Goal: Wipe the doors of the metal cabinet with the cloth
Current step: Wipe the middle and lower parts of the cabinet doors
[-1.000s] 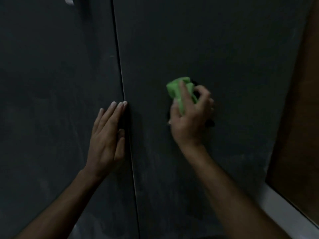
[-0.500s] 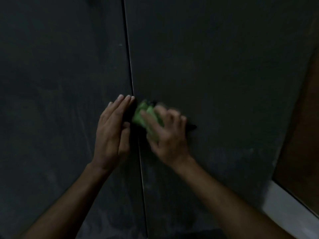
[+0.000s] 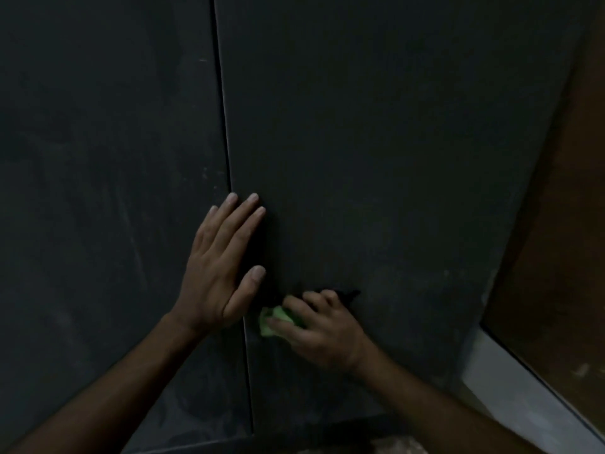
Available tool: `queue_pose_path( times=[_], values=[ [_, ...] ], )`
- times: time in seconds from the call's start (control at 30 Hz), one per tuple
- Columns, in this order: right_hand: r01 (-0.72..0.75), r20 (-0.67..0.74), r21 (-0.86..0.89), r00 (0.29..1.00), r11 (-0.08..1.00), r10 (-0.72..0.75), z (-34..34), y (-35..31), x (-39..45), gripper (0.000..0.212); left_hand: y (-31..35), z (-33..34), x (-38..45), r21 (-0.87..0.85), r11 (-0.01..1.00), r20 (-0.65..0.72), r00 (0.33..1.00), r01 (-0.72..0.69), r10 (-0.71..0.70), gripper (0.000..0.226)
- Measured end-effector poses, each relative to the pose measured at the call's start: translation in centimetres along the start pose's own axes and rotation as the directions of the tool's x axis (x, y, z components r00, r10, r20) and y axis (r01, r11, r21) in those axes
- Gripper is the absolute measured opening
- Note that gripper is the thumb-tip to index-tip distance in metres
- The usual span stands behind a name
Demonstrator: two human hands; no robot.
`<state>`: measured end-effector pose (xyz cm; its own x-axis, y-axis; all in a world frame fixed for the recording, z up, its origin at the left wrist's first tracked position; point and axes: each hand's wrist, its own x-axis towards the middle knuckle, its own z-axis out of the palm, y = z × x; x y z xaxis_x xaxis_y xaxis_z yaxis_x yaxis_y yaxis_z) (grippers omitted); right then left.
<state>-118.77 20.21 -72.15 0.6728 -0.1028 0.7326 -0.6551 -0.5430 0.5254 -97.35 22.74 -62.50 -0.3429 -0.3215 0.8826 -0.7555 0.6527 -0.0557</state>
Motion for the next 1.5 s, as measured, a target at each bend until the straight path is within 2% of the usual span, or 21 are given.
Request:
queue_pose_path(
  times=[0.1,0.2,0.33,0.47,0.57,0.63,0.73,0.77,0.87,0.93,1.0,1.07,1.1,1.13,1.17,1.27,1.3,1.33,1.43,1.47,1.5],
  values=[
    [0.038,0.052,0.046,0.998,0.998,-0.041,-1.3,3.9,-2.0,0.037,-0.2,-0.1,-0.1,0.042,0.999,0.01,1.0,-0.018,0.018,0.067],
    [-0.213,-0.108,0.002,0.971,0.977,0.212,-2.9,8.7,0.1,0.05,0.1,0.3,-0.3,0.108,0.993,0.035,0.998,-0.055,0.052,0.064],
    [-0.596,-0.214,0.126,0.764,0.793,0.609,-1.8,5.4,2.3,0.055,1.2,1.9,-0.5,0.173,0.98,0.085,0.993,-0.101,0.087,0.062],
    [-0.095,0.038,0.026,0.995,0.995,0.094,-2.0,4.8,-2.8,0.043,1.7,3.1,-0.7,0.183,0.976,0.112,0.989,-0.118,0.098,0.062],
    [-0.212,0.004,-0.03,0.977,0.977,0.212,-4.6,10.8,-5.8,0.045,1.4,3.3,-0.7,0.192,0.974,0.118,0.988,-0.124,0.103,0.063],
    [-0.512,-0.146,-0.067,0.854,0.857,0.499,-5.7,13.4,-5.3,0.047,1.2,3.3,-0.8,0.206,0.969,0.119,0.986,-0.139,0.116,0.063],
    [-0.819,-0.346,0.124,0.493,0.56,0.798,-4.6,12.2,-1.3,0.047,1.9,3.8,-0.6,0.242,0.964,0.091,0.992,-0.112,0.092,0.063],
    [-0.805,-0.332,0.121,0.519,0.581,0.788,-4.0,10.8,-0.3,0.049,2.3,4.0,-0.6,0.251,0.963,0.086,0.993,-0.102,0.082,0.063],
    [-0.415,-0.039,-0.044,0.91,0.909,0.413,-3.3,8.3,-3.3,0.058,3.3,4.2,-0.4,0.242,0.962,0.119,0.988,-0.124,0.098,0.063],
    [-0.261,0.081,-0.144,0.958,0.954,0.274,-5.0,11.6,-7.8,0.063,3.6,3.9,-0.3,0.238,0.961,0.169,0.98,-0.144,0.105,0.064],
    [-0.56,-0.038,-0.231,0.822,0.796,0.568,-6.5,14.8,-10.9,0.061,3.9,3.6,-0.3,0.247,0.958,0.219,0.972,-0.145,0.091,0.066],
    [-0.924,-0.278,-0.04,0.375,0.379,0.884,-6.7,16.2,-10.9,0.058,4.2,3.4,-0.3,0.25,0.956,0.266,0.96,-0.152,0.083,0.069],
    [-0.971,-0.321,0.105,0.172,0.215,0.931,-6.5,16.7,-9.5,0.057,4.3,3.3,-0.2,0.251,0.955,0.282,0.956,-0.156,0.082,0.069],
    [-0.968,-0.345,0.199,0.075,0.151,0.936,-6.3,17.0,-7.8,0.056,4.4,3.4,-0.1,0.251,0.955,0.295,0.952,-0.158,0.08,0.07],
    [-0.959,-0.371,0.212,0.099,0.188,0.924,-6.0,17.3,-6.5,0.053,4.6,3.5,0.0,0.251,0.955,0.307,0.949,-0.159,0.077,0.07],
    [-0.908,-0.373,0.032,0.376,0.417,0.848,-5.0,16.4,-6.7,0.049,5.0,4.0,0.1,0.237,0.957,0.32,0.943,-0.17,0.088,0.07],
    [-0.916,-0.351,0.033,0.364,0.4,0.863,-4.6,15.5,-8.0,0.049,5.0,4.1,0.1,0.237,0.955,0.323,0.941,-0.179,0.097,0.07],
    [-0.954,-0.339,0.096,0.237,0.284,0.91,-4.1,14.3,-9.7,0.048,5.1,4.1,0.1,0.241,0.952,0.33,0.938,-0.188,0.102,0.07],
    [-0.77,-0.153,0.491,-0.537,-0.408,0.829,-3.9,13.1,-11.4,0.044,5.2,4.0,0.4,0.247,0.95,0.33,0.938,-0.194,0.105,0.071],
    [-0.671,-0.068,0.56,-0.622,-0.486,0.78,-4.2,14.0,-10.4,0.044,5.3,4.0,0.5,0.242,0.951,0.326,0.939,-0.195,0.109,0.071],
    [-0.682,-0.081,0.585,-0.588,-0.439,0.805,-4.6,15.1,-8.9,0.044,5.4,4.1,0.5,0.237,0.952,0.323,0.94,-0.196,0.113,0.07]
  ],
)
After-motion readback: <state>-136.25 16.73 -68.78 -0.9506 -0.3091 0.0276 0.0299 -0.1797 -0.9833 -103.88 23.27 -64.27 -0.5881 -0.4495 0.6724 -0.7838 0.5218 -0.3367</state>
